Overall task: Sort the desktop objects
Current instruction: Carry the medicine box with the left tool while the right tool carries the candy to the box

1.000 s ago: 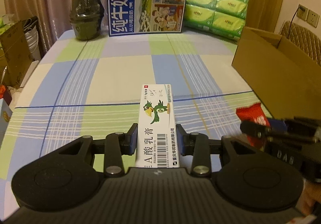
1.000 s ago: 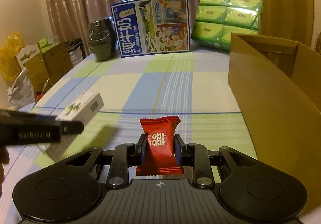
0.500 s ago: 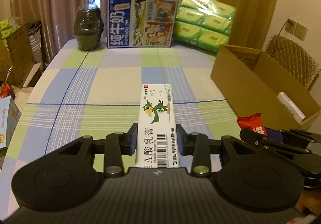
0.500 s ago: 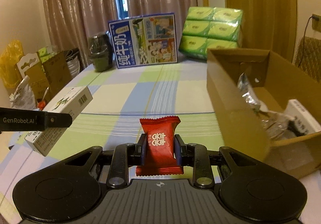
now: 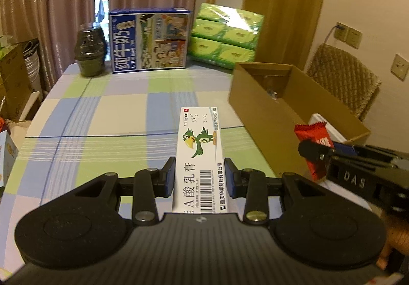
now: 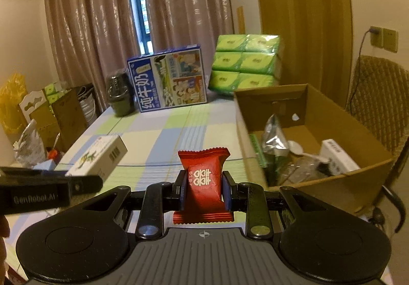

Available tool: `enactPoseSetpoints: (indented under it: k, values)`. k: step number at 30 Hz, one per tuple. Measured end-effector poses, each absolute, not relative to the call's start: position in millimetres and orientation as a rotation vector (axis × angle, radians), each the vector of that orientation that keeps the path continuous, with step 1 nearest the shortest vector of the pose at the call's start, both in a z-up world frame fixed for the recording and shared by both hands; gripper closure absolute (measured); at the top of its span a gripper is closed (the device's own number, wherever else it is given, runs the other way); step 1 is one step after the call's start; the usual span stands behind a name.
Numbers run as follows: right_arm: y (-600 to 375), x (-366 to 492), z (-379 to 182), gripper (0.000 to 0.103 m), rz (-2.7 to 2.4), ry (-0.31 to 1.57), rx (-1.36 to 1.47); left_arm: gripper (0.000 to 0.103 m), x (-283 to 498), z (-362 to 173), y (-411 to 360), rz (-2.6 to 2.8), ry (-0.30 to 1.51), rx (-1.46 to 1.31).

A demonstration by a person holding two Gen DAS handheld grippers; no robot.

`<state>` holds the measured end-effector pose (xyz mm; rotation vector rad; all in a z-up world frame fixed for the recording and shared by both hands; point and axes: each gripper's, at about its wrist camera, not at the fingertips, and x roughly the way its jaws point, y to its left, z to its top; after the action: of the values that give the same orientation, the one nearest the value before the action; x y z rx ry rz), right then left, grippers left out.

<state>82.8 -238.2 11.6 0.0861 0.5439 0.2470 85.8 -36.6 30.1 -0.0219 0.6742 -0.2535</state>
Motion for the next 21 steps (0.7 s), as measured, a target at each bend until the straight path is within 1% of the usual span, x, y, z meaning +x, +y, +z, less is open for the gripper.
enactPoseSetpoints:
  k: [11,21]
  values:
    - [-293,54,35,0.078,0.192,0.548,0.083,0.070,58,39,-86,-0.355,0.678,-0.019]
    - [-346,40,39,0.078,0.102,0.557,0.079,0.070,38,36,-143,-0.444,0.704,0.017]
